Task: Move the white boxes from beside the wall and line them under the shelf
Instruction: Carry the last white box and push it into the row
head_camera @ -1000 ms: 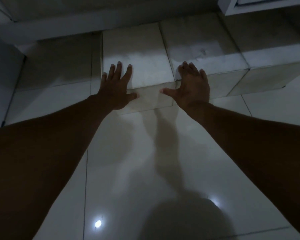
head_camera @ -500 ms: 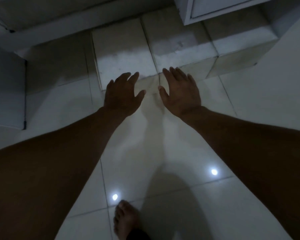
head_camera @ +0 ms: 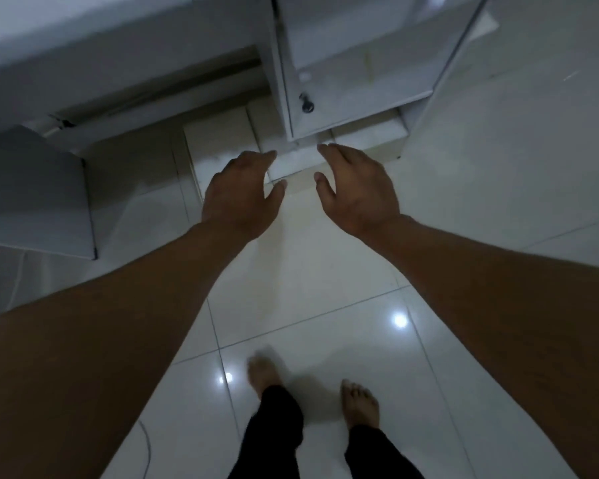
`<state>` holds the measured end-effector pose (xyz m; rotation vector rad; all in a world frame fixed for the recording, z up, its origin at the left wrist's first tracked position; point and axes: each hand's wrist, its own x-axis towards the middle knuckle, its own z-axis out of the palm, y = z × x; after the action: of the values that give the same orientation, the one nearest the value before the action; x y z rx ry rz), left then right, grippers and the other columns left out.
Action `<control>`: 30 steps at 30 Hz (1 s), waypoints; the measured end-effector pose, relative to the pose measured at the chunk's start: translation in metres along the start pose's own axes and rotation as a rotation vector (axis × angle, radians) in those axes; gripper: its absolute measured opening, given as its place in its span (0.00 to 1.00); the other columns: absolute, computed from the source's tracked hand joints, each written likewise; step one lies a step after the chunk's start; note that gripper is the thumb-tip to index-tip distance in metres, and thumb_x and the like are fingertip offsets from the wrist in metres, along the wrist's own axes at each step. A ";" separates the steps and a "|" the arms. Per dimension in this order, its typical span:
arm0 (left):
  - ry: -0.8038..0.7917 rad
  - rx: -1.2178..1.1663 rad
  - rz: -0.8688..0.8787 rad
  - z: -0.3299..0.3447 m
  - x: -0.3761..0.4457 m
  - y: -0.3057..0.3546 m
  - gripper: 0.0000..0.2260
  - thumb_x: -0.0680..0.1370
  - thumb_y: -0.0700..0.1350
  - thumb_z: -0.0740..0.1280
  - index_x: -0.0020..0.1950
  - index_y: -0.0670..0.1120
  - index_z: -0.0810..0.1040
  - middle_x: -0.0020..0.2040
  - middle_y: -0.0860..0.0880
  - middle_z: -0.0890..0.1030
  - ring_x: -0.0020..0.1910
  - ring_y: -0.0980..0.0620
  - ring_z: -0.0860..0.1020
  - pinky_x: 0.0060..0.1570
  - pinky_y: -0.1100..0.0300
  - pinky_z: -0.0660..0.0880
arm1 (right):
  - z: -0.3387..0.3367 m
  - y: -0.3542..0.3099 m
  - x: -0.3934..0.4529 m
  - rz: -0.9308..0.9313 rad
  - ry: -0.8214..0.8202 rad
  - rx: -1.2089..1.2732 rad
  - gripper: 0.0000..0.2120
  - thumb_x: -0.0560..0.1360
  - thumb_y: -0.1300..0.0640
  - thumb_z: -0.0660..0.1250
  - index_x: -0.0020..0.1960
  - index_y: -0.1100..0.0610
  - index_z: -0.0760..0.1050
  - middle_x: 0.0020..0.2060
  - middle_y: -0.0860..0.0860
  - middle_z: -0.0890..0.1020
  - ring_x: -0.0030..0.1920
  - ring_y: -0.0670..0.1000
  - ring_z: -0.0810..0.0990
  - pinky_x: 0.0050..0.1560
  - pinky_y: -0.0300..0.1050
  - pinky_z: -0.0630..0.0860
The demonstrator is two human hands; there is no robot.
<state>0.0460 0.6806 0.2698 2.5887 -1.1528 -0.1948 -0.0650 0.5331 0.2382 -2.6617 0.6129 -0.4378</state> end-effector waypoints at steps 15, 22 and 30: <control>0.120 -0.044 0.204 -0.199 0.051 0.169 0.19 0.79 0.55 0.63 0.68 0.50 0.75 0.59 0.48 0.80 0.56 0.47 0.79 0.54 0.52 0.75 | -0.268 -0.025 0.043 0.156 0.140 -0.044 0.22 0.80 0.51 0.60 0.72 0.56 0.68 0.67 0.54 0.75 0.66 0.55 0.73 0.63 0.52 0.68; 0.179 -0.072 0.281 -0.233 0.077 0.235 0.19 0.80 0.53 0.63 0.69 0.48 0.74 0.64 0.47 0.78 0.62 0.46 0.76 0.58 0.52 0.72 | -0.338 0.001 0.050 0.196 0.227 -0.085 0.22 0.80 0.52 0.60 0.73 0.56 0.67 0.66 0.53 0.75 0.65 0.54 0.74 0.62 0.51 0.70; 0.173 -0.093 0.297 -0.223 0.135 0.324 0.20 0.80 0.53 0.63 0.69 0.46 0.74 0.65 0.46 0.77 0.63 0.45 0.75 0.59 0.49 0.73 | -0.400 0.092 0.071 0.246 0.256 -0.072 0.21 0.80 0.52 0.61 0.71 0.58 0.69 0.65 0.56 0.76 0.63 0.57 0.75 0.60 0.55 0.72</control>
<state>-0.0367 0.4234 0.5858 2.2699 -1.4056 0.0394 -0.1868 0.3088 0.5675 -2.5702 1.0366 -0.7013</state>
